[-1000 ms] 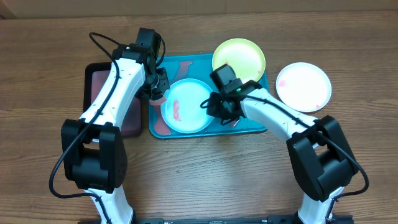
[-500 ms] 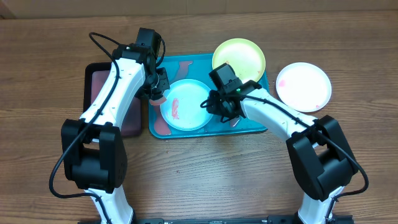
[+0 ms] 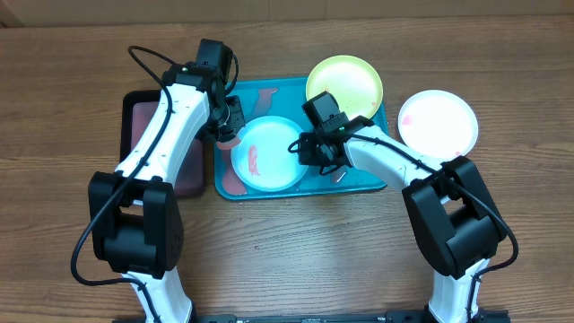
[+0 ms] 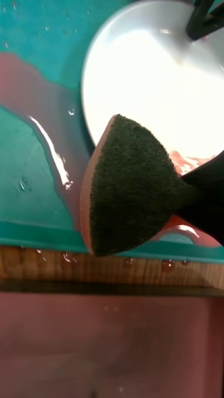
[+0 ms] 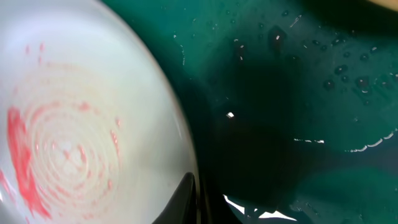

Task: Clean dirty plates on tray and stack at the side

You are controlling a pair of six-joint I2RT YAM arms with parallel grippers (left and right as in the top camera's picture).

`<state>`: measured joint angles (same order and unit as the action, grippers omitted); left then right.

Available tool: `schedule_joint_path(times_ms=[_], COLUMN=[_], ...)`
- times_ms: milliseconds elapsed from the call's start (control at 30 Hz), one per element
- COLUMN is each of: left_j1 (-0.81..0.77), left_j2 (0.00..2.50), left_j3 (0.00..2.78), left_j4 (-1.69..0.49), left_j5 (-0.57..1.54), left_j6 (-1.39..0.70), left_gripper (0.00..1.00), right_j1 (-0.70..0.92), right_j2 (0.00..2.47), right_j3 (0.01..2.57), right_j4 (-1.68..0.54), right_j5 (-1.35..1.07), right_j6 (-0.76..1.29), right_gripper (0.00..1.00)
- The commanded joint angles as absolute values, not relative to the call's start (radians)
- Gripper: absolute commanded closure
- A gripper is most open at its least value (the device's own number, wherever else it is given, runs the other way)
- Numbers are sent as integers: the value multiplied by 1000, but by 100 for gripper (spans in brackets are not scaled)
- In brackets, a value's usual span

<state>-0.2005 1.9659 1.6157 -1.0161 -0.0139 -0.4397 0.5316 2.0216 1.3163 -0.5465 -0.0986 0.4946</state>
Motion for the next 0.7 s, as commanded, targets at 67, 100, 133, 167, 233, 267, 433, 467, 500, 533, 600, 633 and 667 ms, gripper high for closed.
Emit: schedule_joint_path(times_ms=[67, 100, 133, 167, 233, 267, 433, 467, 500, 533, 600, 633, 667], left_j1=[-258, -267, -277, -285, -300, -306, -314, -314, -314, -315, -316, -316, -316], left_j2=[1987, 1995, 2007, 2018, 2049, 2067, 2173, 2192, 2209, 2228, 2258, 2271, 2282], left_j3=[1632, 1630, 1630, 1630, 1629, 1629, 1629, 1630, 1629, 1629, 1629, 1630, 1629], left_j4=[-978, -972, -969, -969, -971, -972, -972, -972, -972, -975, -985, -992, -1001], left_j5=[-27, -28, -32, -35, -36, -37, -37, -37, -37, -36, -36, -35, -33], left_j6=[-410, -397, -388, -386, -380, -380, -382, -382, -382, -381, -381, -381, -381], left_gripper=[96, 96, 96, 96, 96, 96, 96, 96, 96, 96, 96, 96, 96], right_j1=[533, 533, 533, 533, 533, 533, 533, 533, 533, 533, 532, 532, 532], right_j2=[2033, 2033, 2033, 2033, 2033, 2033, 2033, 2033, 2033, 2033, 2033, 2033, 2033], right_j3=[1335, 1335, 1335, 1335, 1335, 1335, 1335, 1335, 1335, 1335, 1335, 1335, 1335], right_j4=[-550, -550, -551, -551, -551, -551, -551, -551, -551, -551, -551, -550, -550], right_j5=[-98, -98, -98, -98, -97, -98, -98, -98, -98, -98, -98, -97, -97], right_j6=[498, 498, 498, 502, 522, 532, 551, 551, 551, 551, 551, 551, 551], right_gripper=[96, 96, 96, 96, 96, 96, 96, 96, 96, 96, 96, 96, 96])
